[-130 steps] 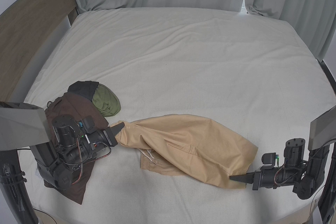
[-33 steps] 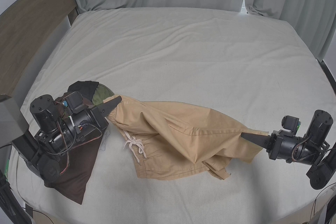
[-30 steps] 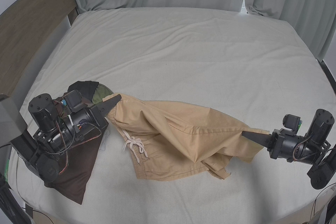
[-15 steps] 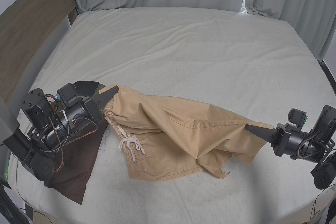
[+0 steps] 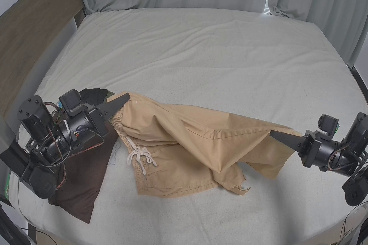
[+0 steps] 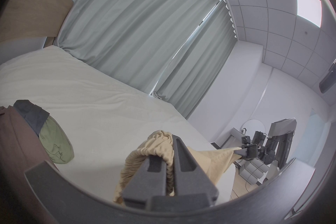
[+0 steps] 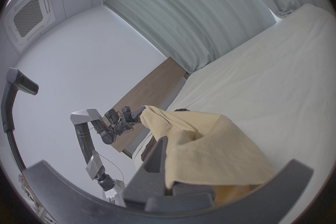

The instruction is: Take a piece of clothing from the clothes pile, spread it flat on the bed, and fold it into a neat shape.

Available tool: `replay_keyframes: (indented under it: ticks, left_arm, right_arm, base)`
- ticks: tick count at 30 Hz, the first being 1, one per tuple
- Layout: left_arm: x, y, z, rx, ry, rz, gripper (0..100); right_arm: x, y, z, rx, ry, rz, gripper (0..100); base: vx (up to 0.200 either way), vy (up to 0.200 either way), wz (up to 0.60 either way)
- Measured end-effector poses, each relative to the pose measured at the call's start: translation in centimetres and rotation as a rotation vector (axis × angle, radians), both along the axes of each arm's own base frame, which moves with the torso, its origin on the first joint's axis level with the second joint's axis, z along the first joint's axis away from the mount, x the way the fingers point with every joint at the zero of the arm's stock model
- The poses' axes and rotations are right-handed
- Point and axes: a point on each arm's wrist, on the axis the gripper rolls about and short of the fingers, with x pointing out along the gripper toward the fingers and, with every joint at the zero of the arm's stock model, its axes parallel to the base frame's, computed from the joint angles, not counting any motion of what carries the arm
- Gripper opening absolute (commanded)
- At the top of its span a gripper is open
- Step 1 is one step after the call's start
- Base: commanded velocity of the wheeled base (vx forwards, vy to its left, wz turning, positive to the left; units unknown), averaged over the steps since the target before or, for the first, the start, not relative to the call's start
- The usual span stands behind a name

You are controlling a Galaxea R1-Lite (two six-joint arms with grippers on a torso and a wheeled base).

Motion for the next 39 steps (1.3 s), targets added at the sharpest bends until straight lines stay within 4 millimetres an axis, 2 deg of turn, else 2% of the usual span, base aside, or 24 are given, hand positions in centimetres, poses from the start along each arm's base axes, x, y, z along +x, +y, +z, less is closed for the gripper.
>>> replay_keyframes:
  ticks: [23, 39]
  left_arm:
    - [0.8, 1.5, 0.5, 0.025, -0.051, 0.052, 0]
    - [1.4, 2.8, 0.9, 0.022, -0.069, 0.099, 0]
  right_arm:
    - [0.6, -0.2, 1.0, 0.018, -0.043, -0.041, 0]
    - [1.4, -1.6, 1.8, 0.030, -0.078, -0.107, 0]
  base:
    - [0.000, 0.000, 0.00]
    - [0.000, 0.000, 0.00]
